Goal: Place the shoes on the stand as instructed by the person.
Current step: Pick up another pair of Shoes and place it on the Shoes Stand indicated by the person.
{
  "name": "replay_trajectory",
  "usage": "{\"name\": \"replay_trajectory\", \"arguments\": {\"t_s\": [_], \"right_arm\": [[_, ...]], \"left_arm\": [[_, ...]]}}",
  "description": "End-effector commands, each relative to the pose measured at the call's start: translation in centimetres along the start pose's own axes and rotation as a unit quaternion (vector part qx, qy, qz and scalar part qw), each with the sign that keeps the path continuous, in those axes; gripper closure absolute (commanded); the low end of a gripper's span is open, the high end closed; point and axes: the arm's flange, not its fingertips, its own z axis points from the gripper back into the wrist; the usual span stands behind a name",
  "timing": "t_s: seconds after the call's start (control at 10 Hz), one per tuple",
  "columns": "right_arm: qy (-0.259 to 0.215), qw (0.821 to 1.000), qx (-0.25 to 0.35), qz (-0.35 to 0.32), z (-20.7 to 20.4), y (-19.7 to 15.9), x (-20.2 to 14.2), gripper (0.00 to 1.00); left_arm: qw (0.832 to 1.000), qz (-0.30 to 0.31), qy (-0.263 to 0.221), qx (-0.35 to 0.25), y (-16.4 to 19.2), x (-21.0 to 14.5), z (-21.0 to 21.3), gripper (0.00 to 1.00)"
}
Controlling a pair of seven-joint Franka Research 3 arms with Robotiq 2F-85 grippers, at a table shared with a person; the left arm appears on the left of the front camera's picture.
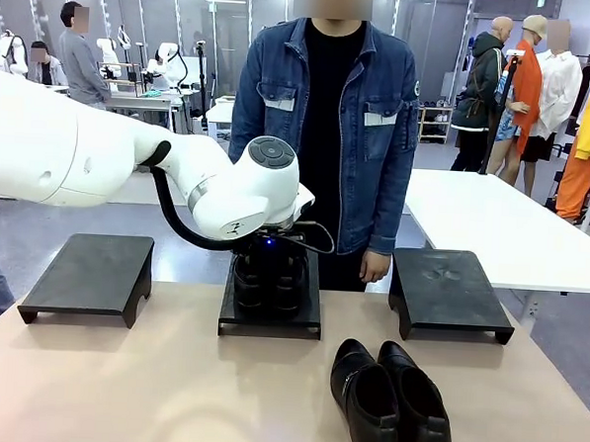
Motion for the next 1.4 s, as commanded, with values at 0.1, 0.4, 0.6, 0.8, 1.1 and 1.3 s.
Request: {"name": "replay_trajectory", "arguments": {"t_s": [0.1,0.4,0.6,0.8,1.1,1.3], "right_arm": [[-0.002,1.000,0.003,0.003,0.1,0.1,-0.1,0.00],[-0.002,1.000,0.003,0.003,0.1,0.1,-0.1,0.00],[-0.002,1.000,0.003,0.003,0.1,0.1,-0.1,0.00],[-0.002,1.000,0.003,0.003,0.1,0.1,-0.1,0.00],[-0.002,1.000,0.003,0.003,0.1,0.1,-0.1,0.00],[-0.002,1.000,0.003,0.003,0.1,0.1,-0.1,0.00]], "left_arm": [[1.000,0.001,-0.003,-0.003,0.1,0.1,-0.1,0.00],[0.999,-0.018,0.011,-0.046,1.7,2.6,3.9,0.00],[0.995,-0.002,0.048,-0.093,5.6,3.6,8.7,0.00],[0.984,0.021,0.074,-0.161,9.8,3.4,13.9,0.00],[0.945,0.037,0.113,-0.303,19.9,-0.6,18.4,0.00],[0.918,0.064,0.108,-0.377,26.3,-3.8,20.0,0.00]]}}
